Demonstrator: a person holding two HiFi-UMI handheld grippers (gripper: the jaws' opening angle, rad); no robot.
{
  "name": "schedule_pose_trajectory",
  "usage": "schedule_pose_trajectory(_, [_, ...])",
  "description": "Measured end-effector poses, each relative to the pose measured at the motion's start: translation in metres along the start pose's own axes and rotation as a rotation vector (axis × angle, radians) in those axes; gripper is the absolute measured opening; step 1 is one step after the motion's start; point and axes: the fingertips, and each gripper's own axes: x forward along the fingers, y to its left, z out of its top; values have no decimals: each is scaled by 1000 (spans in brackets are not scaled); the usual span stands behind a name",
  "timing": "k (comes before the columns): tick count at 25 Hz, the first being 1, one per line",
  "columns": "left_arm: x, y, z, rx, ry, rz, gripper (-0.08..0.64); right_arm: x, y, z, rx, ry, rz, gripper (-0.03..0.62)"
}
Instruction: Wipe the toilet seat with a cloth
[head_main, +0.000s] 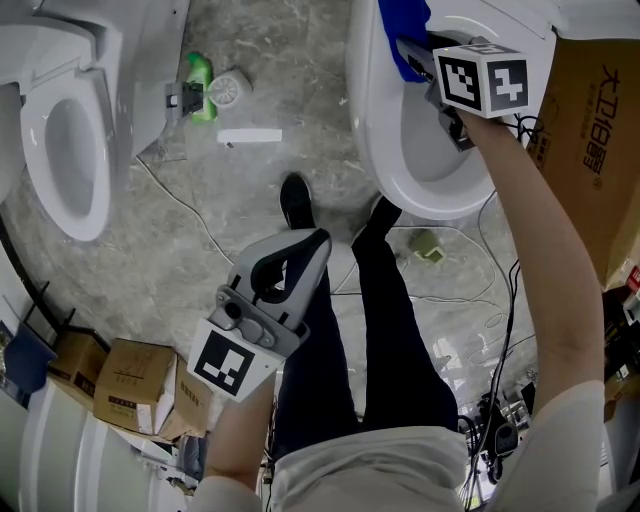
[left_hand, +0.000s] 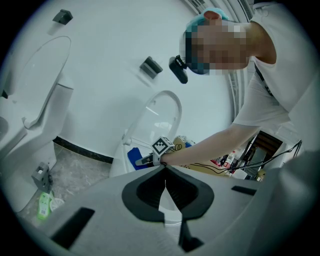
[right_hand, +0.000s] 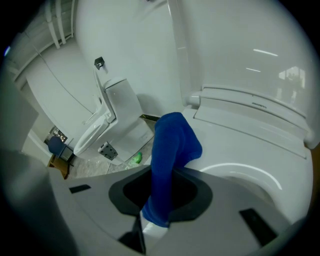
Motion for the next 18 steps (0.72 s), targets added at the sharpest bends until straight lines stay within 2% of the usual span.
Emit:
schedule_pose_trajectory(5, [0,-3,-3,3,-2,-1,9,0,9,-7,-51,2,26,77])
schedule_pose_trajectory(18, [-2,-13,-8,8,-9,-3,9,-6,31,-29,-96,31,70,77])
